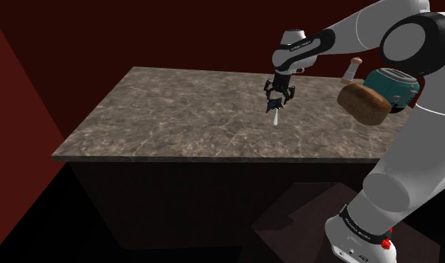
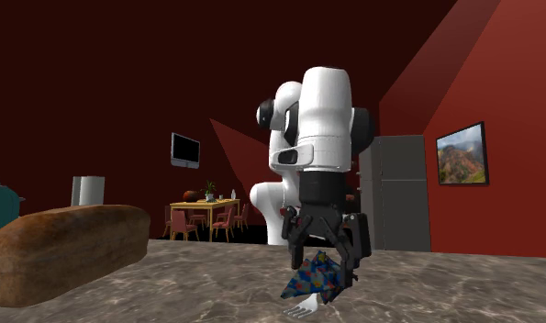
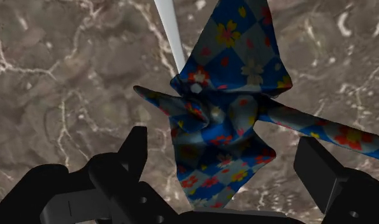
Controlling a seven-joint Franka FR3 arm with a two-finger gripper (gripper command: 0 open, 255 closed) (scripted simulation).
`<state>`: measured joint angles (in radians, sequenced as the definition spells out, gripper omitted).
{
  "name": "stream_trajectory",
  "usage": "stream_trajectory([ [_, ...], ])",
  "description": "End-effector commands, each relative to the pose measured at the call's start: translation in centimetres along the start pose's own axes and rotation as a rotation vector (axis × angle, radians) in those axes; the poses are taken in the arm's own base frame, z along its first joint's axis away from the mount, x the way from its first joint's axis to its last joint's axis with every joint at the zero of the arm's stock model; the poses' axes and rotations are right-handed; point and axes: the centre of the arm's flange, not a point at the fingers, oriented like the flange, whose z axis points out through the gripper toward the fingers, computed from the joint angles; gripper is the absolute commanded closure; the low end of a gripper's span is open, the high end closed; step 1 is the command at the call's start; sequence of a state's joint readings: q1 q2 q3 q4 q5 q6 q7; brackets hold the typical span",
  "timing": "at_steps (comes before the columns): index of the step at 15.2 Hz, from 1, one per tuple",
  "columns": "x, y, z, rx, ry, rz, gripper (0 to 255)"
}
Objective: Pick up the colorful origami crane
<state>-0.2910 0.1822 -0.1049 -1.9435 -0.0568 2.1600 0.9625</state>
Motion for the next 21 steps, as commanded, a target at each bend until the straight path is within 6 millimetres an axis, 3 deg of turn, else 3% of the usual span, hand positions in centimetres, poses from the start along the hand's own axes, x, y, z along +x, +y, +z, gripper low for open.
stream_trajectory([
  [1, 0.1, -0.1, 0.8, 0.0, 0.0, 0.0, 0],
  [2, 0.1, -0.1, 0.8, 0.0, 0.0, 0.0, 0],
  [3, 0.0, -0.1, 0.8, 0.0, 0.0, 0.0, 255],
  [12, 0.1, -0.1, 0.8, 0.0, 0.0, 0.0, 255],
  [21, 0.4, 0.0, -3.9, 0.0, 0.0, 0.0, 255],
])
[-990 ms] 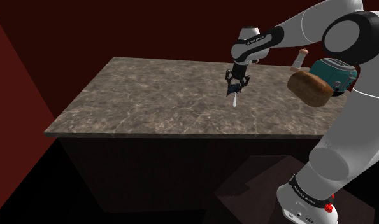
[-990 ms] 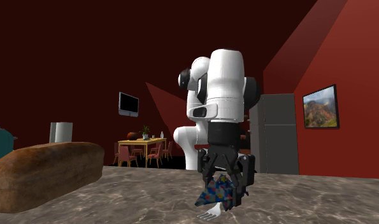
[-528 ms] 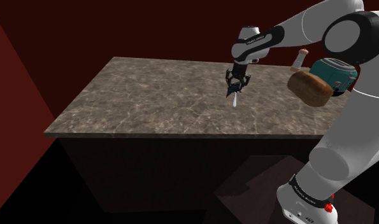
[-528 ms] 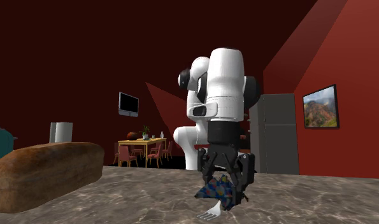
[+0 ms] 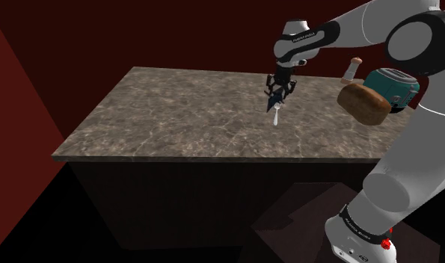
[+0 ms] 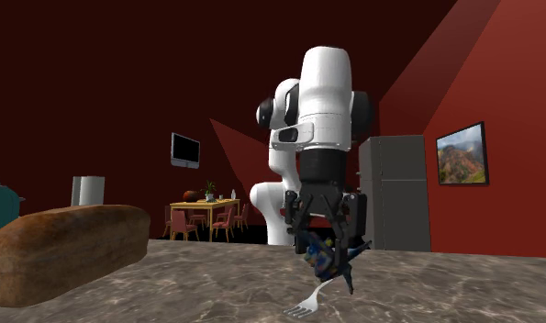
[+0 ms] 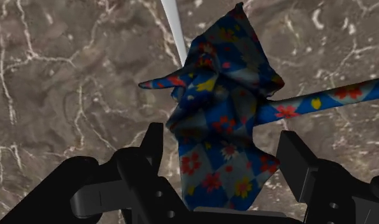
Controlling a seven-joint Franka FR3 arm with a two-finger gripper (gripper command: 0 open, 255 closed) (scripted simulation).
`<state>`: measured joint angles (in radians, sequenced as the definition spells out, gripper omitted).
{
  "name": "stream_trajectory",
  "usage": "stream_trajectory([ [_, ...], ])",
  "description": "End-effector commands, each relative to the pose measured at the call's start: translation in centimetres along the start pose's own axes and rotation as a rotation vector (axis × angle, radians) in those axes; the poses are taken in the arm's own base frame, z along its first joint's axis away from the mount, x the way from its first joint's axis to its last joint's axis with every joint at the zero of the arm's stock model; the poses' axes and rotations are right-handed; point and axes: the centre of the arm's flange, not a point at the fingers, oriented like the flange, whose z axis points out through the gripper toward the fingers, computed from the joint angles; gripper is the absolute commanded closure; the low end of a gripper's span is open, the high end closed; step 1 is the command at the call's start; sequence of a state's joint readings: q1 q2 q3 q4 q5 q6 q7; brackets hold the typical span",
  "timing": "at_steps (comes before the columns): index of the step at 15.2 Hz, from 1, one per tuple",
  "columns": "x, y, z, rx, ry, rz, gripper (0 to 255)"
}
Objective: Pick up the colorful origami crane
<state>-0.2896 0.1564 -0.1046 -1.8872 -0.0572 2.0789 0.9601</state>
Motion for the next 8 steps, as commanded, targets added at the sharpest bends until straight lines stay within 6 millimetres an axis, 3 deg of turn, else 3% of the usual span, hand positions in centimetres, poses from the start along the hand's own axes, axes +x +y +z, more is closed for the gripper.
stream_trajectory([
  [1, 0.1, 0.1, -1.1, 0.0, 0.0, 0.0, 255],
  [6, 0.3, 0.2, -3.7, 0.0, 0.0, 0.0, 255],
  [8, 0.3, 0.2, -3.8, 0.0, 0.0, 0.0, 255],
])
